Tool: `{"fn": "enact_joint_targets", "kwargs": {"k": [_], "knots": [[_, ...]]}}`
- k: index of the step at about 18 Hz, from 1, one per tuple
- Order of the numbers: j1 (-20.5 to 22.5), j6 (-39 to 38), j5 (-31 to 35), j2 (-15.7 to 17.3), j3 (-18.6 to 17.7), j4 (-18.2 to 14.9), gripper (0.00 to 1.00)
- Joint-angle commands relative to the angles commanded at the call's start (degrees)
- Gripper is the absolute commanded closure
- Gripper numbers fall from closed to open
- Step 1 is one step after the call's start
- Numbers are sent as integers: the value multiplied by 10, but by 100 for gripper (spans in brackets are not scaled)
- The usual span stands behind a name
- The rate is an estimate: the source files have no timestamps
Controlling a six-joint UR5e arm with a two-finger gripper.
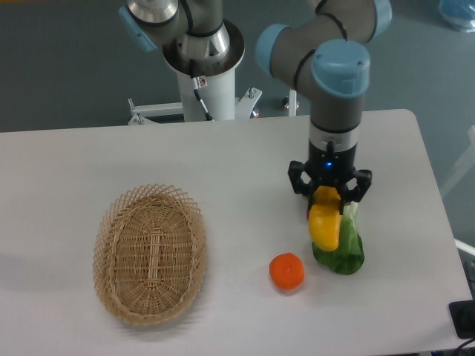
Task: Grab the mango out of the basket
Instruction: 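Hold the mango raised beside the bok choy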
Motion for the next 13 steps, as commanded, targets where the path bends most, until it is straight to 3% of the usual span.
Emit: {"fn": "enact_joint_targets", "kwargs": {"k": [13], "knots": [[0, 4, -2, -4, -6, 3, 48]]}}
